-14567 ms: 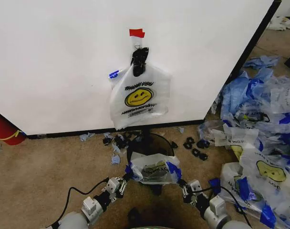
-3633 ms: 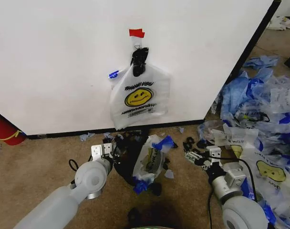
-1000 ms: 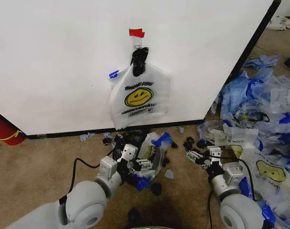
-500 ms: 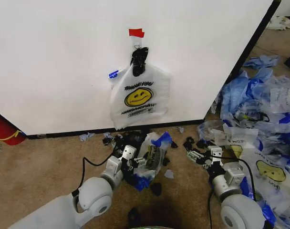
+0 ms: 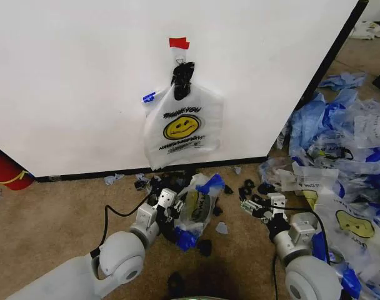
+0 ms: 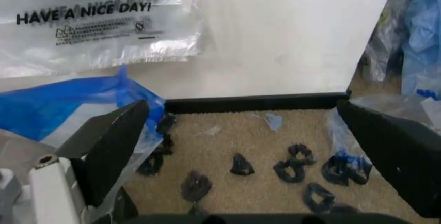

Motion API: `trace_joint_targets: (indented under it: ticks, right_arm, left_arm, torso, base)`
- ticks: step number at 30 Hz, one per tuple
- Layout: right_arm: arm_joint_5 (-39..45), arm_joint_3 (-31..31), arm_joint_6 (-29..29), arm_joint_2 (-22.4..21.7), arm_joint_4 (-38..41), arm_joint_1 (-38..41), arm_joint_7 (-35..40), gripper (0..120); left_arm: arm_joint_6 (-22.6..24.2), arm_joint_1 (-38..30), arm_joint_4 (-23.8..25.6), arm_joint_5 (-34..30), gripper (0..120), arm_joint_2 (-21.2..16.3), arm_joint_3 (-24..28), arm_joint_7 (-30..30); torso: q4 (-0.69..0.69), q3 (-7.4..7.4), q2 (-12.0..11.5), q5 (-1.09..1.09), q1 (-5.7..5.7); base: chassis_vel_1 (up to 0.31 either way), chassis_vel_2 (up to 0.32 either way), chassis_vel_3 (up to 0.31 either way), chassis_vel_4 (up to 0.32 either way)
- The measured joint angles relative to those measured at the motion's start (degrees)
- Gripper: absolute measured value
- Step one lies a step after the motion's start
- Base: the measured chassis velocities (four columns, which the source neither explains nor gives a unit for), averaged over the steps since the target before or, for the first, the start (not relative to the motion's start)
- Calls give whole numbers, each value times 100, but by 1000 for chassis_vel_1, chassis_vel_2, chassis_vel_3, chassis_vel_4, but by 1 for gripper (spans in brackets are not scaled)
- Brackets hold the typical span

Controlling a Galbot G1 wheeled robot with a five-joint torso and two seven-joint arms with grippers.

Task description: Pick up the garbage bag from the wall and place it over the trash bin.

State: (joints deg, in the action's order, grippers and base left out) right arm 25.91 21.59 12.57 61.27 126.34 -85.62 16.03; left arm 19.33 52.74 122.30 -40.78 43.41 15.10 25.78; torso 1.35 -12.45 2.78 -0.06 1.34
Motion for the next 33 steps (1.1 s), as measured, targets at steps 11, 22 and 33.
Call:
trace_joint_targets:
  ticks: [11, 22, 33]
  right_arm:
    - [946, -274, 256, -71, 144, 46, 42, 100]
    - [2796, -556, 1096, -87, 713, 361, 970, 100]
    - [3307, -847, 1354, 71, 459, 801, 1561, 100]
  left_arm:
    - [-22, -14, -110, 1, 0, 87, 78, 14]
    - [-62, -9, -116, -2, 0, 94, 100, 29]
    - [-89, 21, -110, 7, 0, 76, 106, 70]
  torso:
    - [1, 0, 0, 0, 0]
    - [0, 0, 0, 0, 0]
    - [0, 0, 0, 0, 0]
  base:
    - [0, 0, 0, 0]
    - [0, 0, 0, 0]
    - [0, 0, 0, 0]
